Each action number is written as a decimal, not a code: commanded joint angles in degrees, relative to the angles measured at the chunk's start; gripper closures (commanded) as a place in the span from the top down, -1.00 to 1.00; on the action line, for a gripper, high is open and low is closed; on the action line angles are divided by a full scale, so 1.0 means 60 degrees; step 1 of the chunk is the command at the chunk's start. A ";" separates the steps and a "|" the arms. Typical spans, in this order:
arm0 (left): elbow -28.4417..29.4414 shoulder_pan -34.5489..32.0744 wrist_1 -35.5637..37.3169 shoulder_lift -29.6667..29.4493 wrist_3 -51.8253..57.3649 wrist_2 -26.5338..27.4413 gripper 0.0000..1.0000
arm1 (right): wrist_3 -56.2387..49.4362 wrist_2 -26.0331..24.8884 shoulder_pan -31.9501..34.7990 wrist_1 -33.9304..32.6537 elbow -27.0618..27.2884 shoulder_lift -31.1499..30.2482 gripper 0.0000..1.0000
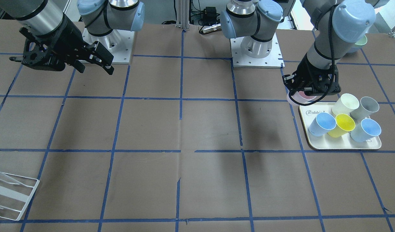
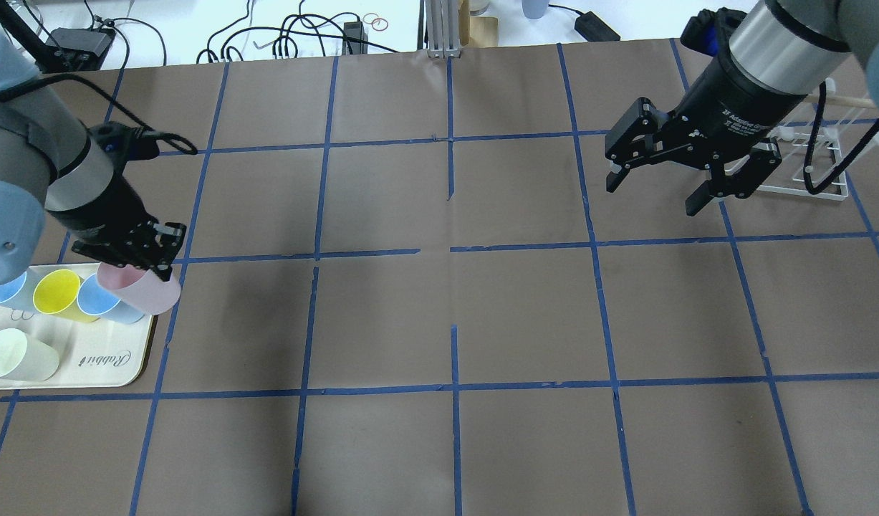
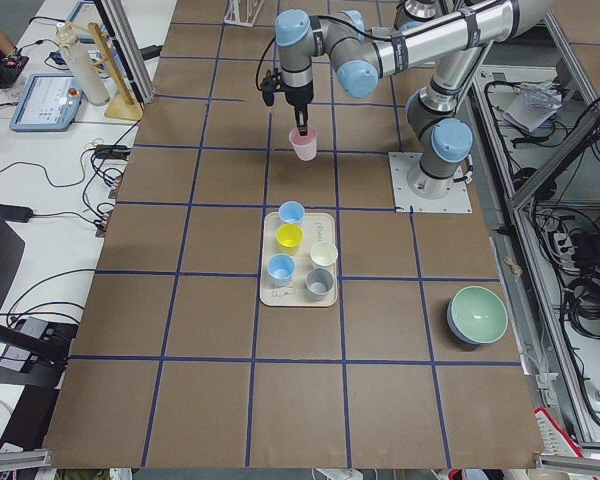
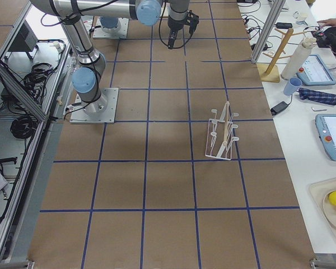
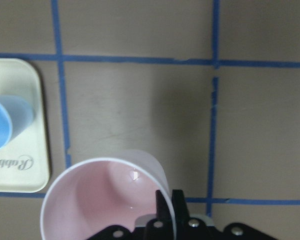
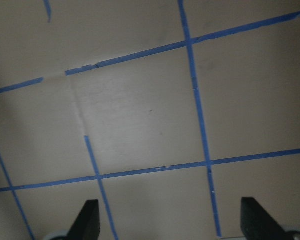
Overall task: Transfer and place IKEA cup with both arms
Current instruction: 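Carry the pink cup to the cream tray while the right arm withdraws, then lower the pink cup into the empty tray slot with the left gripper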
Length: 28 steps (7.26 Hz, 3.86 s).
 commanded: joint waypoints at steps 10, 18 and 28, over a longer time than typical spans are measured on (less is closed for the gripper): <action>-0.3717 0.3564 0.5044 -0.0103 0.3392 -0.0449 -1.00 | 0.0467 -0.1554 0.0530 -0.1070 0.0370 0.0012 1.00; -0.3717 0.3535 0.6042 -0.0469 0.3217 -0.0580 -1.00 | 0.0320 -0.1539 0.0530 -0.1172 0.0355 0.0027 1.00; -0.3034 0.3331 0.5070 -0.0090 0.3128 -0.0830 1.00 | 0.0276 -0.1599 0.0442 -0.1158 0.0355 0.0012 1.00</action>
